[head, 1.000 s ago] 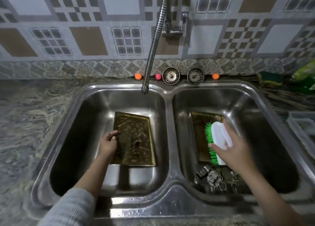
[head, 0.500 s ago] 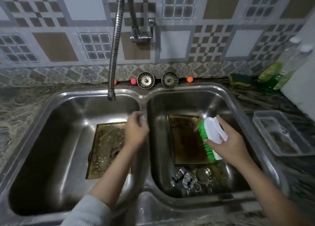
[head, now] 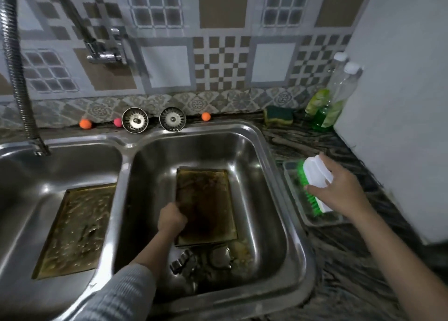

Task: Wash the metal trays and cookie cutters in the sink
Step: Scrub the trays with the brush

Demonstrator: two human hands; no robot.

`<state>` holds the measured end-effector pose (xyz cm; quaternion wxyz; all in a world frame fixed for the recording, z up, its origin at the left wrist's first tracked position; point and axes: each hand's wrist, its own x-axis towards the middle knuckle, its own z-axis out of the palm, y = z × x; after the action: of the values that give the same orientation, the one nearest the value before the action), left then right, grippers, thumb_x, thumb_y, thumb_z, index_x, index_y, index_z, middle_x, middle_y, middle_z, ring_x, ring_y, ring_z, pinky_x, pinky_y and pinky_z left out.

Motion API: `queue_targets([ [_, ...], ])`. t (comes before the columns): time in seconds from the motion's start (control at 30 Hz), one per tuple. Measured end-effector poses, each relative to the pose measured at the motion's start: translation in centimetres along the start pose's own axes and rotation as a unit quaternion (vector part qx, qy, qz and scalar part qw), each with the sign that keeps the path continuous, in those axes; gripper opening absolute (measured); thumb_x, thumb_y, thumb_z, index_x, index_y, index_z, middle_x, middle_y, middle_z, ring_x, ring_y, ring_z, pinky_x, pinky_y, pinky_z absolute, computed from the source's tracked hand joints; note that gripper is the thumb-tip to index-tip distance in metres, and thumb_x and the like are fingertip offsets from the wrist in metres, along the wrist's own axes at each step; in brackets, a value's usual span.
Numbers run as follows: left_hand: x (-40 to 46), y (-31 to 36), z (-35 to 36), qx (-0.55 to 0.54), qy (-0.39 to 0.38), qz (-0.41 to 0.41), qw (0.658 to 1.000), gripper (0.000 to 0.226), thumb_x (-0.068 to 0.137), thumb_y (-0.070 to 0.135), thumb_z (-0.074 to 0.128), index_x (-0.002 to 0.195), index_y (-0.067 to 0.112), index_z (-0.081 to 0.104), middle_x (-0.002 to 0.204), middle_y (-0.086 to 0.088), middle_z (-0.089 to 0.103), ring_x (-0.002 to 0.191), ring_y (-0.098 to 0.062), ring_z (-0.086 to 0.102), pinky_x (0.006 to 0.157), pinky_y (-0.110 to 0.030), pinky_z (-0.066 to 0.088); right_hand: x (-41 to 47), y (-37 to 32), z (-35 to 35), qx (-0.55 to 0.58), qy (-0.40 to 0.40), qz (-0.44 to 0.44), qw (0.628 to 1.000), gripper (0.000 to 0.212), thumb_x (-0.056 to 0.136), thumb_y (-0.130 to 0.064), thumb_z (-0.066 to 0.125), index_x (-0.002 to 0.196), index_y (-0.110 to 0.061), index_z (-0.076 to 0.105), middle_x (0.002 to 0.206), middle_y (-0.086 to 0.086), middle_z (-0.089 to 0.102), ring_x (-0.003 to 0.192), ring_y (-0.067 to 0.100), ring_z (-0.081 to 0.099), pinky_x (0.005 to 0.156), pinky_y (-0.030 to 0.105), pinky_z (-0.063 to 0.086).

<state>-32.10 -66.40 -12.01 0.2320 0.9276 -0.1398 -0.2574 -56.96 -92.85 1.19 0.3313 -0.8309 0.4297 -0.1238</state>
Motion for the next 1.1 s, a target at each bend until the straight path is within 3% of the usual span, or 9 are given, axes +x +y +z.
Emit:
queue_targets([
  [0.17, -0.2, 0.4, 0.8, 0.037, 0.088, 0.003, 0.995, 0.023, 0.08, -0.001, 0.056, 0.097, 0.008, 0.068, 0.081, -0.007, 0.063, 0.076, -0.022, 0.059, 0.061, -0.028, 0.043, 0.5, 1.7, 1.3, -0.062, -0.042, -0.012, 0.997, 0.091, 0.078, -0.028, 0.077, 0.151, -0.029, 0.023, 0.148, 0.006, 0.042, 0.129, 0.031, 0.047, 0.095, 0.043, 0.049],
  [0.33, -0.3, 0.9, 0.6, -0.021, 0.118, 0.039, 0.992, 0.045, 0.077, -0.002, 0.053, 0.121, 0.008, 0.061, 0.112, -0.017, 0.062, 0.107, -0.031, 0.057, 0.083, -0.033, 0.048, 0.7, 1.5, 1.6, -0.113, -0.054, -0.022, 0.992, 0.09, 0.082, -0.03, 0.073, 0.152, -0.031, 0.017, 0.14, 0.007, 0.05, 0.115, 0.034, 0.056, 0.084, 0.044, 0.053],
  [0.43, -0.7, 1.5, -0.1, -0.081, 0.101, 0.076, 0.989, 0.04, 0.087, 0.001, 0.048, 0.125, 0.01, 0.058, 0.117, -0.014, 0.061, 0.105, -0.026, 0.059, 0.085, -0.033, 0.052, 0.8, 1.3, 1.0, -0.075, -0.062, -0.005, 0.995, 0.091, 0.08, -0.029, 0.076, 0.151, -0.031, 0.021, 0.148, 0.007, 0.042, 0.124, 0.033, 0.051, 0.091, 0.046, 0.051],
  [0.53, -1.7, 2.0, -0.9, -0.168, 0.089, 0.084, 0.978, 0.04, 0.092, 0.001, 0.045, 0.129, 0.013, 0.054, 0.117, -0.008, 0.059, 0.103, -0.018, 0.056, 0.07, -0.018, 0.047, 0.4, 0.2, 0.0, -0.01, -0.02, 0.004, 1.0, 0.09, 0.077, -0.029, 0.079, 0.15, -0.03, 0.026, 0.151, 0.007, 0.037, 0.132, 0.032, 0.042, 0.1, 0.046, 0.045],
  [0.7, -4.6, 2.4, -2.8, -0.343, 0.089, 0.098, 0.93, 0.042, 0.093, -0.006, 0.042, 0.125, 0.018, 0.055, 0.1, 0.01, 0.056, 0.099, -0.011, 0.059, 0.077, -0.022, 0.05, -2.9, -4.6, 0.3, 0.104, 0.039, -0.07, 0.991, 0.09, 0.075, -0.028, 0.08, 0.148, -0.035, 0.029, 0.15, -0.011, 0.036, 0.134, 0.012, 0.037, 0.108, 0.039, 0.039],
  [0.83, -7.4, 2.5, -3.7, -0.418, 0.107, 0.133, 0.892, 0.041, 0.096, -0.003, 0.04, 0.115, 0.029, 0.058, 0.116, -0.001, 0.061, 0.105, -0.01, 0.06, 0.092, -0.026, 0.049, -6.3, -10.0, 5.5, 0.137, -0.032, -0.143, 0.98, 0.09, 0.073, -0.031, 0.082, 0.147, -0.036, 0.031, 0.142, -0.02, 0.037, 0.129, 0.002, 0.034, 0.103, 0.031, 0.041],
  [0.9, -8.9, 2.7, -4.0, -0.437, 0.106, 0.146, 0.881, 0.044, 0.096, -0.005, 0.04, 0.11, 0.032, 0.058, 0.114, 0.0, 0.062, 0.103, -0.009, 0.061, 0.089, -0.022, 0.049, -7.7, -12.1, 9.1, 0.127, -0.081, -0.186, 0.971, 0.091, 0.074, -0.032, 0.081, 0.148, -0.037, 0.028, 0.141, -0.025, 0.032, 0.131, -0.003, 0.03, 0.104, 0.025, 0.039],
  [1.0, -10.4, 2.3, -4.5, -0.448, 0.132, 0.155, 0.87, 0.043, 0.094, -0.007, 0.041, 0.105, 0.03, 0.06, 0.113, 0.0, 0.063, 0.104, -0.012, 0.06, 0.087, -0.022, 0.049, -7.1, -13.9, 12.8, 0.097, -0.104, -0.2, 0.969, 0.09, 0.077, -0.031, 0.077, 0.149, -0.037, 0.024, 0.148, -0.012, 0.039, 0.135, 0.008, 0.037, 0.104, 0.027, 0.041],
  [1.1, -11.5, 1.2, -5.3, -0.458, 0.133, 0.173, 0.862, 0.038, 0.094, -0.005, 0.042, 0.103, 0.025, 0.062, 0.108, 0.0, 0.066, 0.102, -0.015, 0.062, 0.089, -0.032, 0.051, -3.8, -14.7, 12.6, 0.054, -0.021, -0.145, 0.988, 0.085, 0.082, -0.031, 0.072, 0.151, -0.033, 0.021, 0.148, 0.004, 0.041, 0.135, 0.024, 0.04, 0.102, 0.033, 0.041],
])
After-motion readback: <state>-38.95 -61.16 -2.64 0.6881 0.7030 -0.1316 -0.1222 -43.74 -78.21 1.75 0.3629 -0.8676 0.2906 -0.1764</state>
